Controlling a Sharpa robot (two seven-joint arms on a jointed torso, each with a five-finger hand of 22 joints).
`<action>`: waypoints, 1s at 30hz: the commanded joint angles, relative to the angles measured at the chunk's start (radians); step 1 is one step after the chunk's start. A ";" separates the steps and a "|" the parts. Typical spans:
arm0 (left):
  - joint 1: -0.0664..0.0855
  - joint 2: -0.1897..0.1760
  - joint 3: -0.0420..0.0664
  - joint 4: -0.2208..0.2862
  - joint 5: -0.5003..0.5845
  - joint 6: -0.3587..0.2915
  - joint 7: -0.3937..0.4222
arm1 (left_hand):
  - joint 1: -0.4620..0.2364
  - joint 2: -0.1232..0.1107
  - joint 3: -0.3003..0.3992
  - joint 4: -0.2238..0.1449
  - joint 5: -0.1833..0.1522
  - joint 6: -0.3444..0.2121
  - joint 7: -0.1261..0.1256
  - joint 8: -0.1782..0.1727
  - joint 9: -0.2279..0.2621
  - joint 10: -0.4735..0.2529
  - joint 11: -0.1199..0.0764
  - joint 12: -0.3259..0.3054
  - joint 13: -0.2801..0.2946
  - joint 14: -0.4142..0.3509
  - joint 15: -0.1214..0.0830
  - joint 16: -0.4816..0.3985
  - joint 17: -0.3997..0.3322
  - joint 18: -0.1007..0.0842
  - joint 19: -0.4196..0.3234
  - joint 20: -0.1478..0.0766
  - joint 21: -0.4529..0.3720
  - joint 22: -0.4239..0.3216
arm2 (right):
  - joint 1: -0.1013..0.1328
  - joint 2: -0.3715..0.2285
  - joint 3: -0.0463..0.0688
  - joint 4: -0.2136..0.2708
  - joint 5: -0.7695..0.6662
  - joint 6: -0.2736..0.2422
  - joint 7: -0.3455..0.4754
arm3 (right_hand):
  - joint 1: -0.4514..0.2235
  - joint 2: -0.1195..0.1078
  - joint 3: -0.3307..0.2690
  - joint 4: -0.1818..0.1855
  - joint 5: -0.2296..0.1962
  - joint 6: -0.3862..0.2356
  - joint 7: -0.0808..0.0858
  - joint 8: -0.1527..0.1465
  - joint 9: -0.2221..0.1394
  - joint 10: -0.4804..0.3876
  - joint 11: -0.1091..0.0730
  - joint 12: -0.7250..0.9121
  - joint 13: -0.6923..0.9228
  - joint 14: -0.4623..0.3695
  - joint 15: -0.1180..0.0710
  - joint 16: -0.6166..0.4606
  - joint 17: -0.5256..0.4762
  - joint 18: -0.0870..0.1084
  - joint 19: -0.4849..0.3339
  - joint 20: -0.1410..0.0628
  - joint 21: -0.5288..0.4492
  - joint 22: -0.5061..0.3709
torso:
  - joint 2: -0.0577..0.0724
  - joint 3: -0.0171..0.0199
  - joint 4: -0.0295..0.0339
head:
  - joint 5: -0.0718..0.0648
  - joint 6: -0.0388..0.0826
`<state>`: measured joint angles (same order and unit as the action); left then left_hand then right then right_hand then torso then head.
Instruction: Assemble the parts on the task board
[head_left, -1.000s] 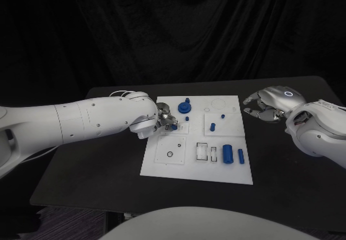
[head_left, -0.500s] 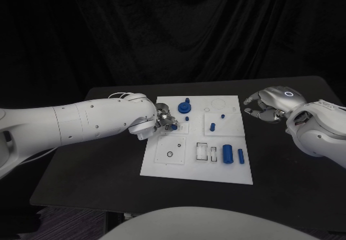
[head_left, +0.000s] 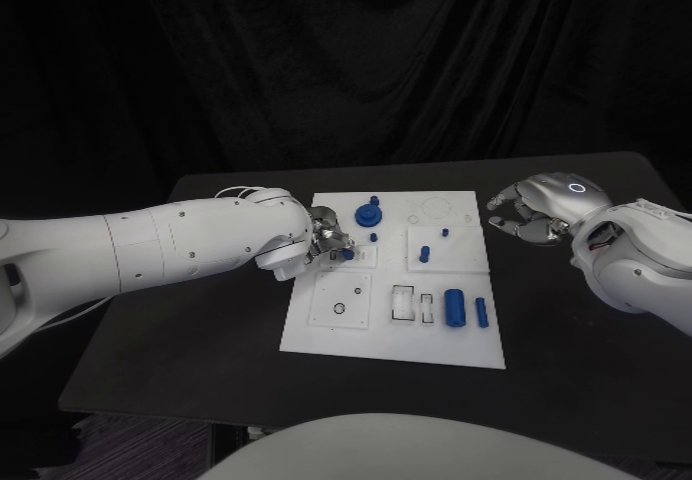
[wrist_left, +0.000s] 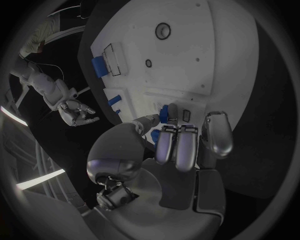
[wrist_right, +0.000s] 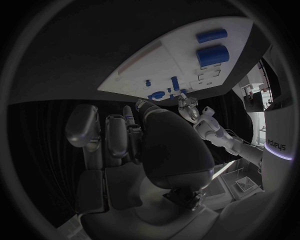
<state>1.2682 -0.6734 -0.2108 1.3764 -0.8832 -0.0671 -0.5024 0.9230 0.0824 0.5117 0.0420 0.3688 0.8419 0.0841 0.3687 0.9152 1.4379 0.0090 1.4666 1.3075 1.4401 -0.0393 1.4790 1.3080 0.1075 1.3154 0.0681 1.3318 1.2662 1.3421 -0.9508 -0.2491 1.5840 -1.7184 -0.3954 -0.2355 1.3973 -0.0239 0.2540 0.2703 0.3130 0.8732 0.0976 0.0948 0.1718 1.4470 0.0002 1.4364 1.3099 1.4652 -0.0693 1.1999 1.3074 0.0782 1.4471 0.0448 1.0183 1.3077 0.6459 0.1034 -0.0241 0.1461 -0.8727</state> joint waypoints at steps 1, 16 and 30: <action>-0.005 -0.002 -0.001 0.003 0.009 -0.014 0.014 | 0.012 0.004 0.005 -0.004 0.010 0.007 -0.003 -0.005 0.003 -0.004 0.000 -0.003 0.134 0.004 -0.004 -0.004 0.005 -0.019 0.009 0.001 -0.003 0.001 | -0.003 -0.002 0.001 0.000 -0.003 0.008 -0.021 | 0.010 -0.003 0.006 -0.002 0.004 0.000 0.006 -0.004 -0.001 -0.007 0.000 -0.003 0.085 0.043 0.004 -0.006 0.016 0.019 -0.006 -0.003 -0.003 0.127 | 0.000 0.0001 -0.0014 | -0.004 0.000; -0.005 -0.018 -0.001 0.026 0.007 -0.068 0.026 | 0.016 -0.001 0.004 -0.007 0.015 0.012 -0.004 -0.003 0.008 0.000 -0.001 0.000 0.137 0.008 -0.005 -0.001 0.011 -0.021 0.015 0.000 0.002 0.008 | -0.004 -0.003 0.001 -0.002 -0.003 0.010 -0.024 | 0.010 -0.004 0.007 -0.002 0.004 0.000 0.006 -0.004 -0.002 -0.008 0.001 -0.005 0.084 0.041 0.004 -0.011 0.013 0.020 -0.007 -0.002 -0.007 0.126 | -0.002 -0.0001 -0.0024 | 0.001 0.000; -0.005 -0.021 -0.001 0.029 0.007 -0.081 0.039 | 0.018 -0.004 0.002 -0.008 0.021 0.016 -0.006 -0.002 0.014 0.004 -0.003 0.002 0.140 0.012 -0.007 0.001 0.016 -0.021 0.019 -0.001 0.004 0.011 | -0.005 -0.001 0.001 -0.004 -0.003 0.014 -0.024 | 0.010 -0.004 0.008 -0.002 0.004 0.001 0.006 -0.004 -0.002 -0.009 0.001 -0.006 0.082 0.041 0.004 -0.012 0.012 0.020 -0.008 -0.002 -0.010 0.125 | 0.000 0.0006 -0.0020 | 0.001 0.000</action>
<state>1.2641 -0.6957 -0.2129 1.4036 -0.8825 -0.1335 -0.4843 0.9327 0.0809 0.5151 0.0385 0.3858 0.8525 0.0771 0.3636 0.9276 1.4379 0.0091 1.4666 1.3075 1.4475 -0.0465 1.4790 1.3078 0.0913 1.3301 0.0683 1.3318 1.2776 1.3404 -0.9516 -0.2492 1.5797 -1.7182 -0.3883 -0.2420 1.3973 -0.0239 0.2568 0.2674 0.3130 0.8732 0.0977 0.0948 0.1709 1.4470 0.0002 1.4339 1.3109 1.4652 -0.0693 1.1924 1.3074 0.0782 1.4436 0.0412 1.0144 1.3075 0.6443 0.1037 -0.0264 0.1459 -0.8727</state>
